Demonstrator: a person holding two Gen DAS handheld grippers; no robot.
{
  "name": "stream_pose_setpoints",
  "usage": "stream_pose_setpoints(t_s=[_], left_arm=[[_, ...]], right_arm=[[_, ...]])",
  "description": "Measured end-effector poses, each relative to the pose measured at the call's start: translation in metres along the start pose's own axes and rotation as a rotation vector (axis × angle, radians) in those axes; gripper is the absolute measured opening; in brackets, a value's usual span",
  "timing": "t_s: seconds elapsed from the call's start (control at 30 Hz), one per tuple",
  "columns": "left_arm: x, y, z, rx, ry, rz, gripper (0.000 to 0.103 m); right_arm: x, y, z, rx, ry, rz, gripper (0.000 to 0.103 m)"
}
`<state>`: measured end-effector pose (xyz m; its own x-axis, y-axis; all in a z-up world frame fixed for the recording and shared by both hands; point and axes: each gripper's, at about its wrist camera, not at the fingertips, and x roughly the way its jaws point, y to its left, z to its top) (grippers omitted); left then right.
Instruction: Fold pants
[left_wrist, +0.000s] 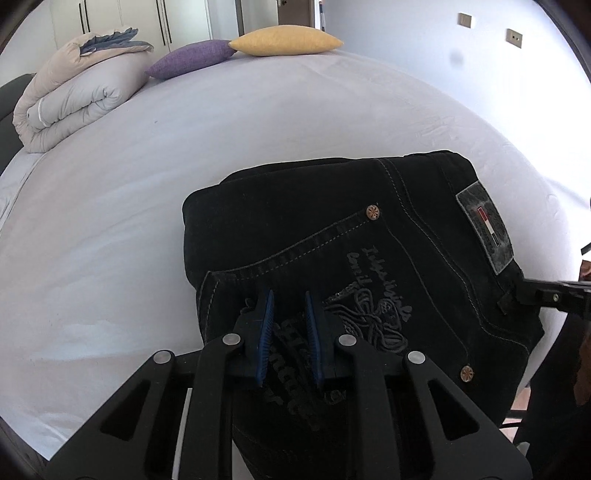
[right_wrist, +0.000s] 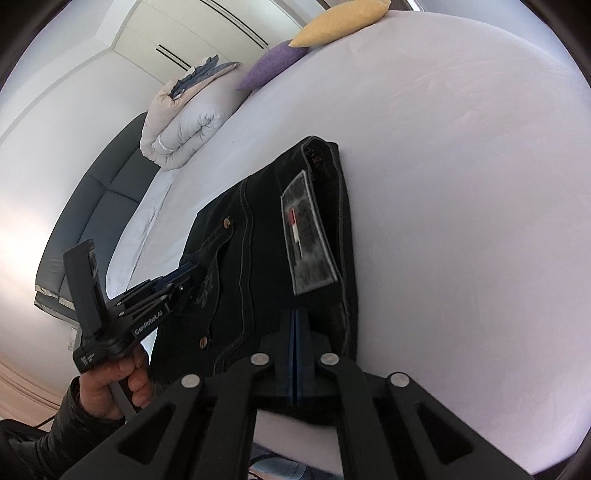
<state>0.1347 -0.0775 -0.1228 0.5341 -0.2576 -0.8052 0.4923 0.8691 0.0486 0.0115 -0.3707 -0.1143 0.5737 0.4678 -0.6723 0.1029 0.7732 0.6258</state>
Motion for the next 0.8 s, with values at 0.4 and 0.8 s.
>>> stream_pose_setpoints(t_s=[0.4, 0.8], left_arm=[[-0.055, 0.01, -0.038, -0.085, -0.112, -0.142, 0.018], [-0.046, 0.087, -0.033, -0.351, -0.097, -0.299, 0.093]], right_arm=[[-0.044, -0.001, -0.019, -0.007, -0.067, -0.048, 0.044], [-0.003, -0.018, 0.045, 0.026, 0.018, -0.001, 0.062]])
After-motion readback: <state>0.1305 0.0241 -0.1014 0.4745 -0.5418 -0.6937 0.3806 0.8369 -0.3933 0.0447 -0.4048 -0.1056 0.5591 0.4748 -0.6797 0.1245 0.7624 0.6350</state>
